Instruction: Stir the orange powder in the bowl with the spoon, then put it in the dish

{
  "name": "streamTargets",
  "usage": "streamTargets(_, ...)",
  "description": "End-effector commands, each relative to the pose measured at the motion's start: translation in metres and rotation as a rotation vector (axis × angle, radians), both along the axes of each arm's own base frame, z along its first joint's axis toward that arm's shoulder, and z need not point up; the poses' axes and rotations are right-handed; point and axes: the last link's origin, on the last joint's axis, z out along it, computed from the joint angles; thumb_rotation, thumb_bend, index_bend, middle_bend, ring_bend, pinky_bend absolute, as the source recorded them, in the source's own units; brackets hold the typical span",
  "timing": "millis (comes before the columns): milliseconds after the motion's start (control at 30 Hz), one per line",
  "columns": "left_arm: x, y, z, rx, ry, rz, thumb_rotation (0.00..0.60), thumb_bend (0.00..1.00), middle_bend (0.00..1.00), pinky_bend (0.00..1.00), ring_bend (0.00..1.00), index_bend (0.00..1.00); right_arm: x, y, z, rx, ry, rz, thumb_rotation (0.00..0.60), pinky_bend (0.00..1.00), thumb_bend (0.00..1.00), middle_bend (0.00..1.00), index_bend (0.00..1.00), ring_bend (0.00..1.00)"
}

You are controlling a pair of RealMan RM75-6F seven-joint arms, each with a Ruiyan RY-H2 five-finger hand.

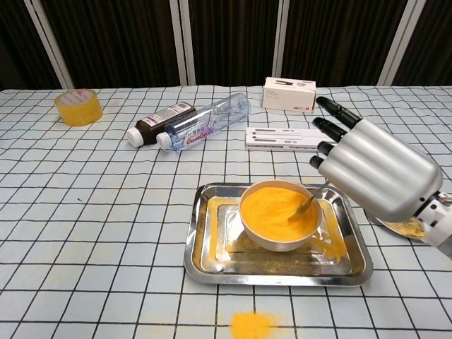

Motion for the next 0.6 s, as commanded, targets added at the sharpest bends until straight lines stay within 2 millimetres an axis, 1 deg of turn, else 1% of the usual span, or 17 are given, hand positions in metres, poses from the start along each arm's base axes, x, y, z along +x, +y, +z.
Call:
streamTargets(33,0.0,0.0,0.0,0.0,0.0,0.0,0.6,0.0,0.0,0.0,0.0,0.0,-0.002,0.002,0.002,0.003,0.008,0.001,0.6,0.0,0.57,0.51,0.61,0.18)
streamTargets(133,0.0,0.0,0.0,-0.001,-0.001,-0.001,0.6,0.0,0.0,0.0,0.0,0.0,-0.001,0.004,0.005,0.007,-0.014,-0.007,0.6,0.0,0.57,0.51,0.61,0.18)
streamTargets(400,0.0,0.0,0.0,0.001,-0.001,0.0,0.6,0.0,0.0,0.0,0.0,0.0,0.011,0.006,0.007,0.013,-0.055,0.013,0.6,0.0,0.57,0.51,0.61,0.18)
streamTargets(600,0.0,0.0,0.0,-0.001,-0.001,0.0,0.6,0.0,0.0,0.0,0.0,0.0,0.008,0.009,0.008,0.012,-0.021,0.016,0.6,0.0,0.57,0.51,0.61,0.18)
